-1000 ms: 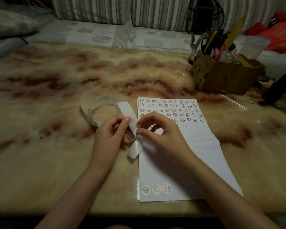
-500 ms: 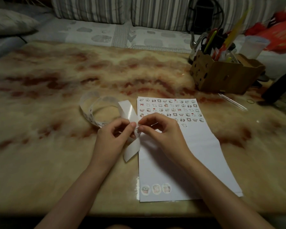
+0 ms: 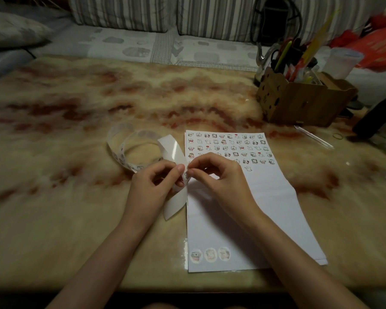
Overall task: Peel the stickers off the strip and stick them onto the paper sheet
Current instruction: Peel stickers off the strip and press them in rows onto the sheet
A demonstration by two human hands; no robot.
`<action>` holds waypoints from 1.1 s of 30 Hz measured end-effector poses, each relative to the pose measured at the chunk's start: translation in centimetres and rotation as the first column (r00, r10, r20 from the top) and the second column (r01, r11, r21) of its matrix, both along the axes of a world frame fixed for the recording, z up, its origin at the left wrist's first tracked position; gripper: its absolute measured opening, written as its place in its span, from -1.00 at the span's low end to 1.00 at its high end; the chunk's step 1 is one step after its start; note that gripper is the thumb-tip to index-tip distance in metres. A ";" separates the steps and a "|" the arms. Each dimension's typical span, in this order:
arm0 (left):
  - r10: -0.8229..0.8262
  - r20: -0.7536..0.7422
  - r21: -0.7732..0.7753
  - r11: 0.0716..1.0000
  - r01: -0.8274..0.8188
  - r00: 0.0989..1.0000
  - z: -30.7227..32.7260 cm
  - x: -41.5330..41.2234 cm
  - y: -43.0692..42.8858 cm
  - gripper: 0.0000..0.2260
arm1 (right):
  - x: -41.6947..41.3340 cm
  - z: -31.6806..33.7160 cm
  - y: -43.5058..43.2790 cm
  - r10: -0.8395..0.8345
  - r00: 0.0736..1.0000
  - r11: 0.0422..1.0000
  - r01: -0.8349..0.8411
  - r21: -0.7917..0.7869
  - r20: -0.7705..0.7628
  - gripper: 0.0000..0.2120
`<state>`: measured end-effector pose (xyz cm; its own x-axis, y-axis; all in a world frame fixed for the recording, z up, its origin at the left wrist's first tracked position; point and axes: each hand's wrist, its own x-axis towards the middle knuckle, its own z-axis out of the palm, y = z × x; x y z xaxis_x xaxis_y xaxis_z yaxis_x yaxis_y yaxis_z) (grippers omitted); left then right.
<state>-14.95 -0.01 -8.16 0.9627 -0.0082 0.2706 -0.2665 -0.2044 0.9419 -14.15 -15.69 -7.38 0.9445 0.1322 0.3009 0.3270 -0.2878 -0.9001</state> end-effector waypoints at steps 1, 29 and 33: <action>-0.002 0.000 -0.001 1.000 0.002 1.000 0.0 0.0 0.0 -0.84 | 0.0 0.0 0.0 0.002 1.000 1.000 -0.002 0.000 -0.001 -0.94; 0.046 -0.064 0.071 0.997 -0.041 0.997 -0.2 0.1 -0.2 -0.83 | 1.3 2.4 -8.6 -0.149 0.946 0.987 0.158 0.009 -0.288 -0.94; 0.041 -0.071 0.082 0.996 -0.036 0.997 -0.2 0.1 -0.2 -0.84 | 2.3 2.4 -12.3 -0.226 0.889 0.973 0.189 -0.130 -0.398 -0.91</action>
